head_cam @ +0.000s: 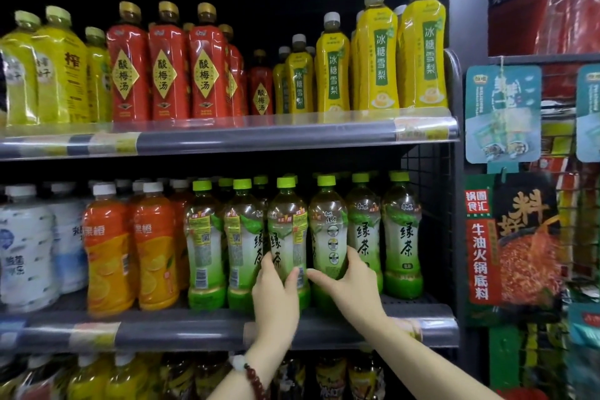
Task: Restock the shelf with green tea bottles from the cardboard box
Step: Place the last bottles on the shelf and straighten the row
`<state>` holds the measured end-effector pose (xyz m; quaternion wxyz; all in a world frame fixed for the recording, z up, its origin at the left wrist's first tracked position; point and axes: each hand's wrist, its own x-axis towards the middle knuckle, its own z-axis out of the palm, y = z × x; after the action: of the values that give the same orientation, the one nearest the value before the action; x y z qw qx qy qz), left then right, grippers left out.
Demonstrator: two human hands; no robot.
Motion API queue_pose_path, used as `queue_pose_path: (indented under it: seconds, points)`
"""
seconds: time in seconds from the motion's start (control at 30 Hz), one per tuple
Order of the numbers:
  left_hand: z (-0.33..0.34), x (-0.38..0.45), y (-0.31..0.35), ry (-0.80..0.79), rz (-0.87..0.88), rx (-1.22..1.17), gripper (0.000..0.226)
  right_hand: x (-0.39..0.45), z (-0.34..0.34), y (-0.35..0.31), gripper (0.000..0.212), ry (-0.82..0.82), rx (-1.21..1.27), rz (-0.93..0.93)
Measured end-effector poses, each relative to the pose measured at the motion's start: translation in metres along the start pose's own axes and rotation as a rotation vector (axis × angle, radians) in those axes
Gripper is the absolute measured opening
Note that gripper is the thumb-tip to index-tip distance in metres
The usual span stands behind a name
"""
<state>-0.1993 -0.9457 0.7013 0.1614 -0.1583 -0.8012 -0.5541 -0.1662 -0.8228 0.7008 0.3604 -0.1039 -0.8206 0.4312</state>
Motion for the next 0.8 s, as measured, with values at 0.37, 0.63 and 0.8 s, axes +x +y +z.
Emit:
queue_pose_path:
  seconds: [0.37,0.63,0.8]
  points:
    - [-0.010,0.005,-0.008,-0.174,0.048,0.030,0.074,0.004,-0.012,0.003,0.092,-0.169,0.028,0.057]
    - [0.013,-0.010,-0.001,0.101,0.033,-0.008,0.074,0.003,-0.013,0.002,0.078,-0.100,-0.055,0.031]
    - [0.002,-0.003,-0.006,-0.026,0.013,0.024,0.079,0.001,-0.015,-0.001,0.086,-0.141,-0.044,0.028]
